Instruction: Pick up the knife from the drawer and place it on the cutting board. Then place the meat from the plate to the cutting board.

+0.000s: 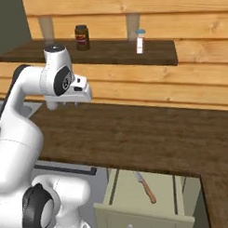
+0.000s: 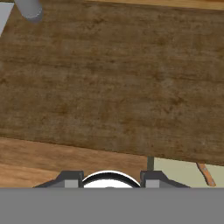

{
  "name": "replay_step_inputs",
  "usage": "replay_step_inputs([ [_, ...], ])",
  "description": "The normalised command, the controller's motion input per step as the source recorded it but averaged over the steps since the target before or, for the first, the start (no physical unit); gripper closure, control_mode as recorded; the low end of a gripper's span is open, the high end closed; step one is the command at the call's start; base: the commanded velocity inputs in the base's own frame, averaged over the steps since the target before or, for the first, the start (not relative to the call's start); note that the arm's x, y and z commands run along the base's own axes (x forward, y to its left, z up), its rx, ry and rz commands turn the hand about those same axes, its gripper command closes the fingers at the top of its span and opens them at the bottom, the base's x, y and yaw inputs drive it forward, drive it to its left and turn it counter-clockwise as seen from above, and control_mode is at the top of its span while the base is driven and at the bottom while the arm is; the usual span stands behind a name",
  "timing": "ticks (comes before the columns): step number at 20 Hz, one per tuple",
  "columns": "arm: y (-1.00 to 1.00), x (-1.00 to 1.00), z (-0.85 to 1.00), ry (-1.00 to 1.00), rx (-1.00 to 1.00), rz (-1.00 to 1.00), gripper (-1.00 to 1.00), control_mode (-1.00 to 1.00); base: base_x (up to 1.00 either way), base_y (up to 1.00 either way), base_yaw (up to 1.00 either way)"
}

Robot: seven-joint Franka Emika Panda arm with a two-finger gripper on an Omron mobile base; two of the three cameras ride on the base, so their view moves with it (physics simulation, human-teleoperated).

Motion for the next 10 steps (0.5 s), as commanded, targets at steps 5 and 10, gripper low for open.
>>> replay_step_inputs([
  [5, 0.00, 0.00, 0.00, 0.00, 0.00, 0.00, -1.00, 1.00, -0.11, 0.04, -0.01],
  [10, 0.00, 0.00, 0.00, 0.00, 0.00, 0.00, -1.00, 1.00, -0.73, 0.34, -0.42],
])
